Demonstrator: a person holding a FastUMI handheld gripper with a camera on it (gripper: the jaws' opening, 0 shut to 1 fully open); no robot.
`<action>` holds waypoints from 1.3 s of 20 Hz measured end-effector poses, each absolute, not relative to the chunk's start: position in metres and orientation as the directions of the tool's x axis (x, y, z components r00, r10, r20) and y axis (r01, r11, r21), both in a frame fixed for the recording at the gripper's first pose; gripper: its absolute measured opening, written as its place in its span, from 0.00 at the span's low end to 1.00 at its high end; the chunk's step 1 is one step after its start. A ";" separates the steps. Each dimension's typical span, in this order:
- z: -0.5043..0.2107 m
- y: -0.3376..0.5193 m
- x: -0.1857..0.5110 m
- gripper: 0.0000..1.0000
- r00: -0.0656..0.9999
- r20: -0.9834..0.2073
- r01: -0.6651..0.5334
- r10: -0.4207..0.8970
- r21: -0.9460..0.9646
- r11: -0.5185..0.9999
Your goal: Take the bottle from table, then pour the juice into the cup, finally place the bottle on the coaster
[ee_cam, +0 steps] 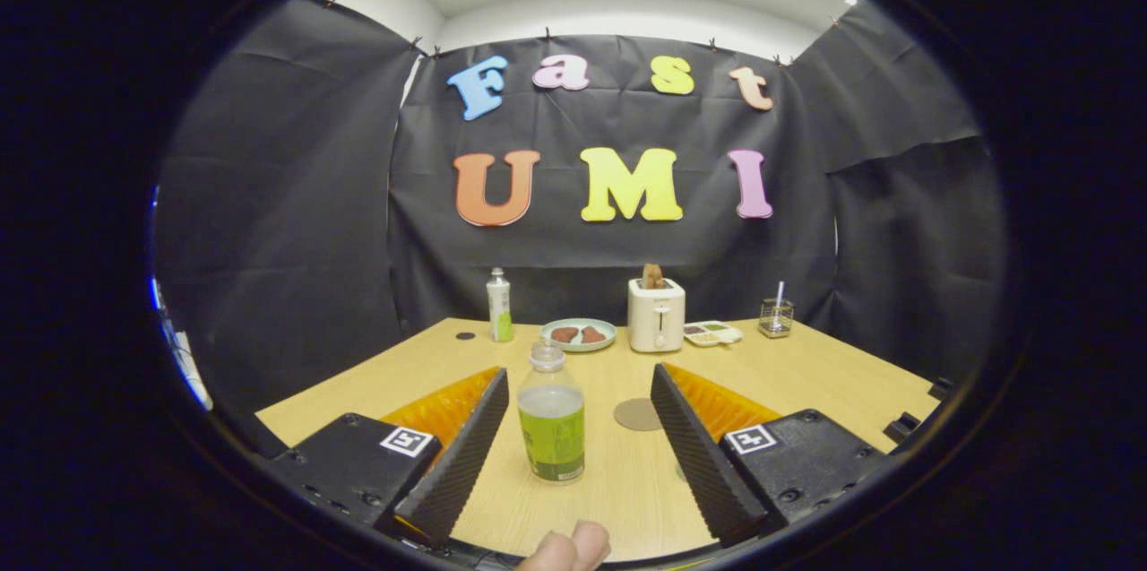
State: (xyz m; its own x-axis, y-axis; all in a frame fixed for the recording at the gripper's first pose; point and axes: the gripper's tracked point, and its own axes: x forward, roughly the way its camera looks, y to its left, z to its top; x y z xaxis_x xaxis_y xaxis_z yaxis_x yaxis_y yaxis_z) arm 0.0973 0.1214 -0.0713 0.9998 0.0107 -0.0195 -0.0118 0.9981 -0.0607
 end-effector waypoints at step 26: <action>-0.131 0.158 0.201 0.80 0.991 -0.106 0.066 -0.078 -0.111 0.992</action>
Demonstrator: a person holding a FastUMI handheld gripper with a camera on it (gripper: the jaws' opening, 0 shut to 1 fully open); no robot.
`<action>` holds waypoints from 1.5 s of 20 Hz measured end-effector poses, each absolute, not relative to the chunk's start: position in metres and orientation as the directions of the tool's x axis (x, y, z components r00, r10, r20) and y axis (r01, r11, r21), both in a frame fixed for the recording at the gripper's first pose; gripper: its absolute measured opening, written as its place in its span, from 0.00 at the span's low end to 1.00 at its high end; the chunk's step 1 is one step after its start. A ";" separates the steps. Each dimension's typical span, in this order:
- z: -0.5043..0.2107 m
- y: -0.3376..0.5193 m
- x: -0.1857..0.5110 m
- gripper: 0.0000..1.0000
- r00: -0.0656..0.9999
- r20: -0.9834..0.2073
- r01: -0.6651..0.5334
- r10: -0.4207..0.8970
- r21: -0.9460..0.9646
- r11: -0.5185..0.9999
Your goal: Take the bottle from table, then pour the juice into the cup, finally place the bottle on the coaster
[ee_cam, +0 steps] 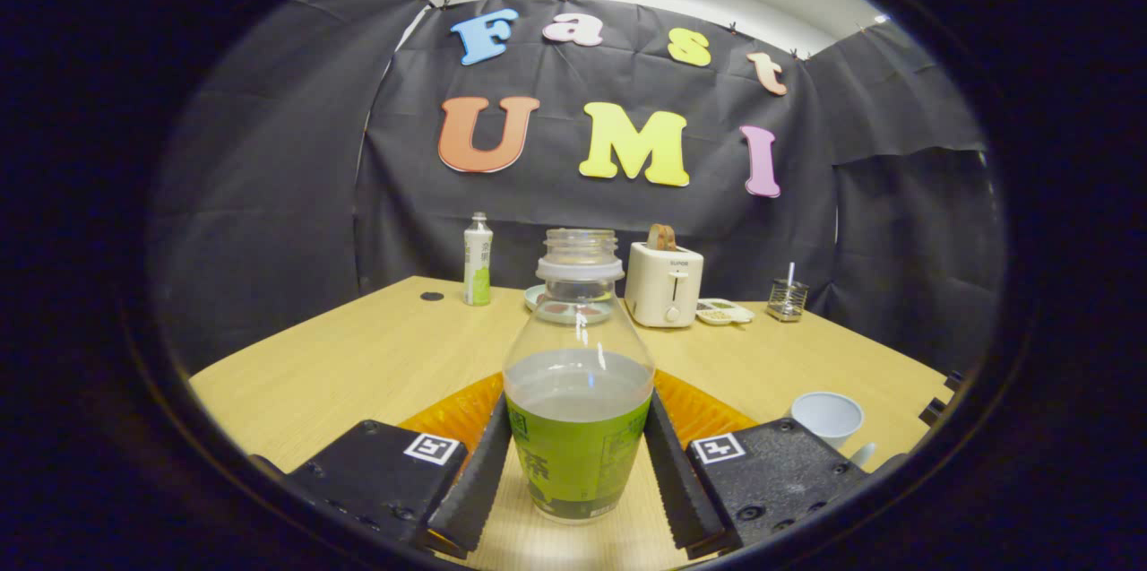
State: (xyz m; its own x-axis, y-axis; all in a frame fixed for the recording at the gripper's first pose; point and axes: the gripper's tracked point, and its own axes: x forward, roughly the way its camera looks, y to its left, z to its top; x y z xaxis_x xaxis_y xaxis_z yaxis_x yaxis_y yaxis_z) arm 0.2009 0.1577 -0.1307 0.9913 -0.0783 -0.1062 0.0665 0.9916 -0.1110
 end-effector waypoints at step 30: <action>-0.049 0.107 0.176 0.78 0.979 -0.081 -0.048 0.187 0.800 0.599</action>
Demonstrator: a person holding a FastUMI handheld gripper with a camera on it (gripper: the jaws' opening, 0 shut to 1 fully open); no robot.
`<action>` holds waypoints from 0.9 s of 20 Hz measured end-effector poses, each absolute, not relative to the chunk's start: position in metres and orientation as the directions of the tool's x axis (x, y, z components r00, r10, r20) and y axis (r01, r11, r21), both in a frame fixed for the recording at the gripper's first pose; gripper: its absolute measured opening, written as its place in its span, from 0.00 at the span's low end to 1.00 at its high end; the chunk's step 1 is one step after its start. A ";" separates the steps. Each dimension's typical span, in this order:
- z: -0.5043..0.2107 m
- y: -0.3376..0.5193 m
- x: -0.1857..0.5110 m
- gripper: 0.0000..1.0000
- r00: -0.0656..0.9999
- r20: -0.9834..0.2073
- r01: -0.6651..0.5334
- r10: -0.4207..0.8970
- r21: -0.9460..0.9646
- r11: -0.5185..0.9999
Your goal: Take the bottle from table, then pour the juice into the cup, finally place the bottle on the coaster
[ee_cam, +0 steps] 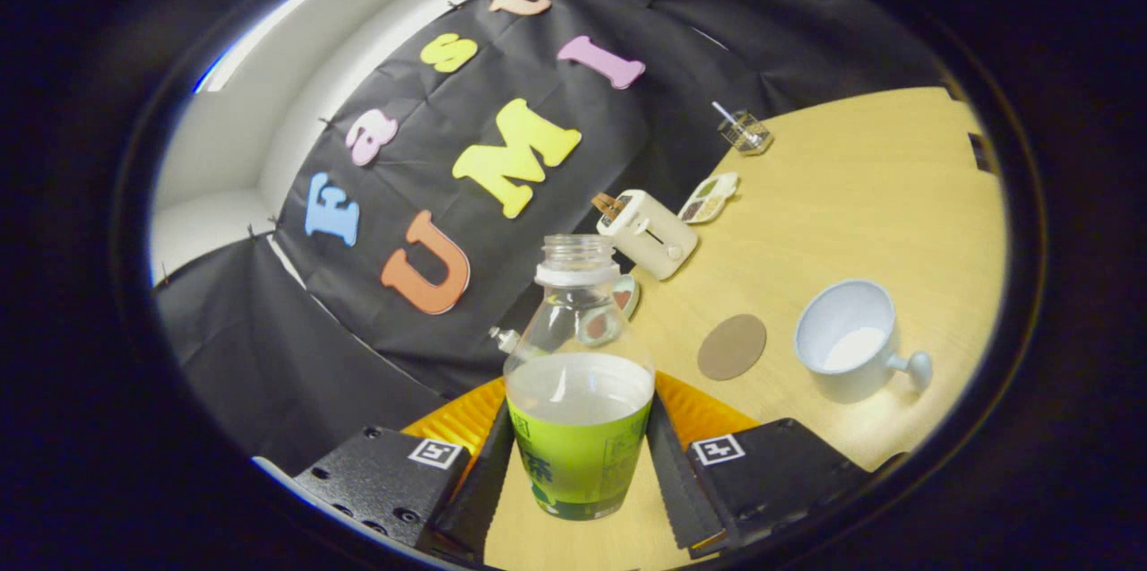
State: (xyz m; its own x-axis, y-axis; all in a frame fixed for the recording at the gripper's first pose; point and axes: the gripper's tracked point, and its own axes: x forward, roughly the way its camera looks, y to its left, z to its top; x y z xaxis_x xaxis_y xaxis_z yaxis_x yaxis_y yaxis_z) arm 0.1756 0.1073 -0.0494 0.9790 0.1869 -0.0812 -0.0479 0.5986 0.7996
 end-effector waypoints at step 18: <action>-0.043 0.111 0.183 0.77 0.949 0.103 -0.075 0.298 0.992 -0.104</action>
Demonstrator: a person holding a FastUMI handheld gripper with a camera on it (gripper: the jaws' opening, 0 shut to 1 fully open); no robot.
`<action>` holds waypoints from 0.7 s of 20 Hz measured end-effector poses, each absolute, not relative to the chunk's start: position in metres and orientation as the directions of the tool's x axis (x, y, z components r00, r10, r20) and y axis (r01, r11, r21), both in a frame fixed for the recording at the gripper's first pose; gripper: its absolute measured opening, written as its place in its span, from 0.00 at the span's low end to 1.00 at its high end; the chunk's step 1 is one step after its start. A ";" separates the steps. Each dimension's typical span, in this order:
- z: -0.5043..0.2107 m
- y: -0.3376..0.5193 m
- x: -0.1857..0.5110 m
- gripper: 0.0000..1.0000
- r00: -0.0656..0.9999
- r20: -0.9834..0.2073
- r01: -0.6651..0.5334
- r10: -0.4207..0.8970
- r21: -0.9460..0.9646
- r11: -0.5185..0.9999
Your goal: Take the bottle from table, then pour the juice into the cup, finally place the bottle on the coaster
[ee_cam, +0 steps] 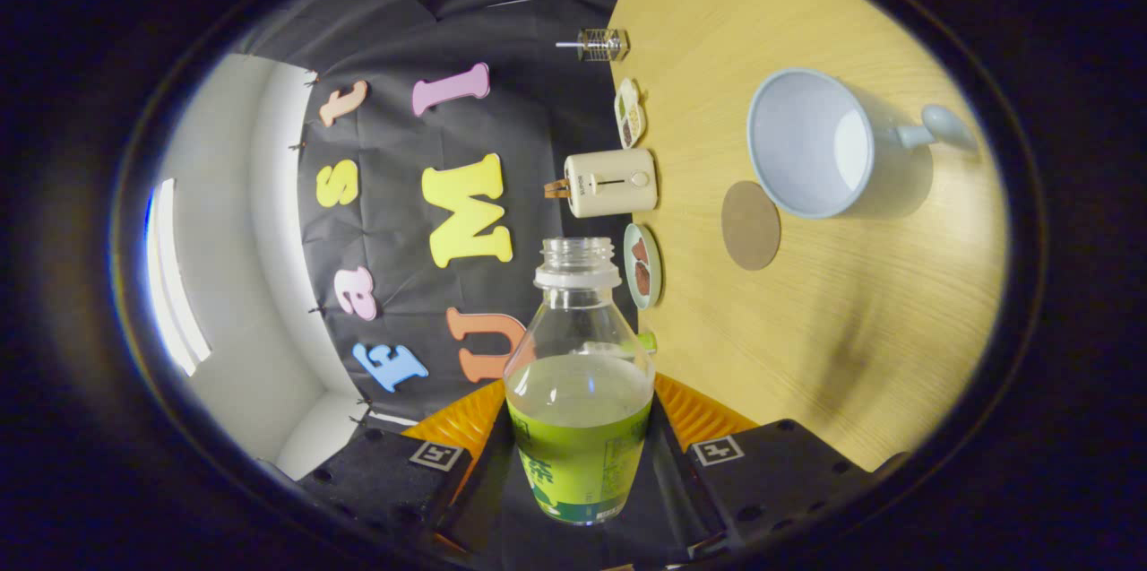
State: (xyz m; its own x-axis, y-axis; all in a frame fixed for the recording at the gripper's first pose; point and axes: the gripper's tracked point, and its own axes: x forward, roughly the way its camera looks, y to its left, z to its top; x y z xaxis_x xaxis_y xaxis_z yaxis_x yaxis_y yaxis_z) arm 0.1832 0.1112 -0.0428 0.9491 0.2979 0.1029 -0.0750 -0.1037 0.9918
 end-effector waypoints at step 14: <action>-0.046 0.095 0.181 0.77 0.950 0.171 -0.068 0.260 0.930 -0.361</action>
State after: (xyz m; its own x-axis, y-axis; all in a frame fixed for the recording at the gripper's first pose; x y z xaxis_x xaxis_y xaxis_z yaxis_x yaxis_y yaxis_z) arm 0.1806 0.0945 -0.0459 0.9505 0.2599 0.1706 -0.0681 -0.3613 0.9299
